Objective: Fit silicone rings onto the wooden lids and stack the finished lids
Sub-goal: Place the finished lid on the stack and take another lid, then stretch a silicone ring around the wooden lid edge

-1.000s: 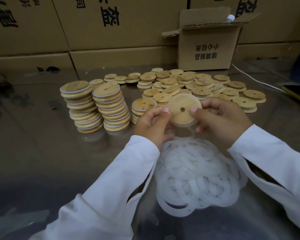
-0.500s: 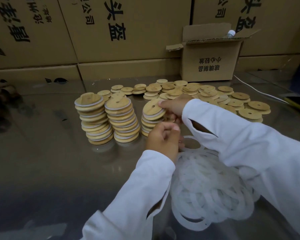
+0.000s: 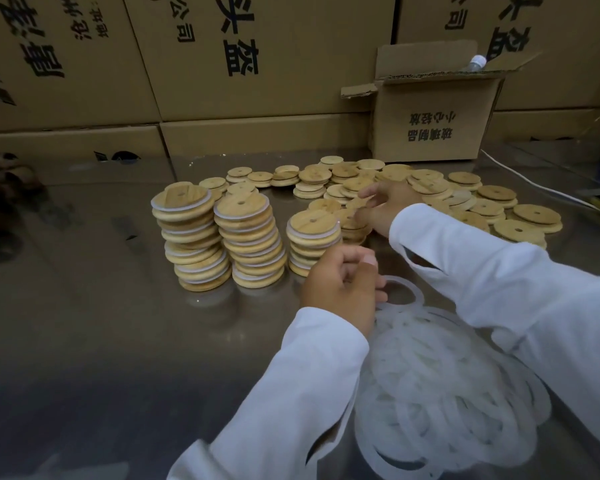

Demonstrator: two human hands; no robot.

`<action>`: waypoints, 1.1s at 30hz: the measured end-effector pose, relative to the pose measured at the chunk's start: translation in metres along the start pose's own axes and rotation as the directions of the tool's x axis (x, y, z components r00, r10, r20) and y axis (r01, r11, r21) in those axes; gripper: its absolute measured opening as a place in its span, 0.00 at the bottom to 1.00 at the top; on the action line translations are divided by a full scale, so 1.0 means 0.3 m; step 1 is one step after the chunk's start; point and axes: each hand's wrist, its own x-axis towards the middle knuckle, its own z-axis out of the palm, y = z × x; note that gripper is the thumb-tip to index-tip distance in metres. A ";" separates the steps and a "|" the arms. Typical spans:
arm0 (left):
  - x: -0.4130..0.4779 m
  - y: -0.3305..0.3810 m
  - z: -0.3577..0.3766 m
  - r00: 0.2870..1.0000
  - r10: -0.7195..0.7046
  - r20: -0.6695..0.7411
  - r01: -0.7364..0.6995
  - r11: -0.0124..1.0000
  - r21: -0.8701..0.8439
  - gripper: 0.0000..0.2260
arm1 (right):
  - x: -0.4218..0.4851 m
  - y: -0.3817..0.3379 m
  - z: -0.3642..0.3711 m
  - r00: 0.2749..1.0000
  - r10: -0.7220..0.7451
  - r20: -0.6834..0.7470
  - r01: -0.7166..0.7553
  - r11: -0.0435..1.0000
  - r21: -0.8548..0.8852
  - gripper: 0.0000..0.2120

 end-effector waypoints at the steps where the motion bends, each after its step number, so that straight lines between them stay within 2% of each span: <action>1: -0.001 -0.001 0.000 1.000 0.003 0.007 -0.003 1.000 0.003 0.08 | 0.000 0.014 0.009 0.998 -0.043 0.035 0.045 0.999 -0.031 0.16; 4: 0.002 -0.006 -0.001 1.000 0.015 0.023 -0.015 1.000 0.011 0.08 | -0.002 0.039 0.031 0.989 -0.101 0.112 0.107 0.993 -0.051 0.22; 7: 0.003 -0.009 0.002 0.999 0.024 0.030 -0.025 1.000 0.016 0.08 | 0.013 0.054 0.040 0.977 -0.151 0.149 0.179 0.964 -0.197 0.24; 11: 0.005 -0.008 -0.001 0.999 0.033 0.030 -0.034 0.999 0.023 0.08 | 0.012 0.062 0.035 0.976 -0.187 0.108 0.211 0.930 -0.300 0.24; 15: 0.011 -0.002 -0.011 1.000 -0.005 0.014 0.005 1.000 0.029 0.09 | 0.007 0.066 0.000 0.984 -0.161 0.081 0.180 0.923 -0.340 0.31; 17: 0.023 0.006 -0.019 0.994 -0.106 0.016 0.107 0.993 -0.051 0.08 | -0.022 0.062 -0.033 0.978 -0.198 0.066 0.209 0.926 -0.313 0.33; 20: 0.038 0.019 -0.031 0.968 -0.248 0.034 0.250 0.949 -0.193 0.06 | -0.115 0.058 -0.084 0.942 -0.329 0.074 0.337 0.918 -0.208 0.33; 22: 0.039 0.018 -0.029 0.963 -0.264 0.048 0.268 0.941 -0.205 0.05 | -0.194 0.055 -0.109 0.908 -0.407 0.096 0.416 0.904 -0.104 0.31; 24: 0.036 0.010 -0.024 0.968 -0.242 0.060 0.249 0.949 -0.195 0.08 | -0.267 0.050 -0.116 0.874 -0.468 0.132 0.474 0.880 -0.015 0.31; 27: 0.031 -0.005 -0.023 0.978 -0.205 0.032 0.208 0.965 -0.162 0.11 | -0.335 0.055 -0.106 0.824 -0.538 0.178 0.546 0.838 0.004 0.31; 30: 0.029 -0.017 -0.021 0.981 -0.188 -0.041 0.182 0.976 -0.122 0.11 | -0.359 0.076 -0.117 0.822 -0.525 0.221 0.515 0.851 0.107 0.30; 33: 0.035 -0.017 -0.021 0.977 -0.209 -0.032 0.200 0.962 -0.187 0.07 | -0.334 0.119 -0.137 0.898 -0.421 0.129 0.385 0.892 0.235 0.19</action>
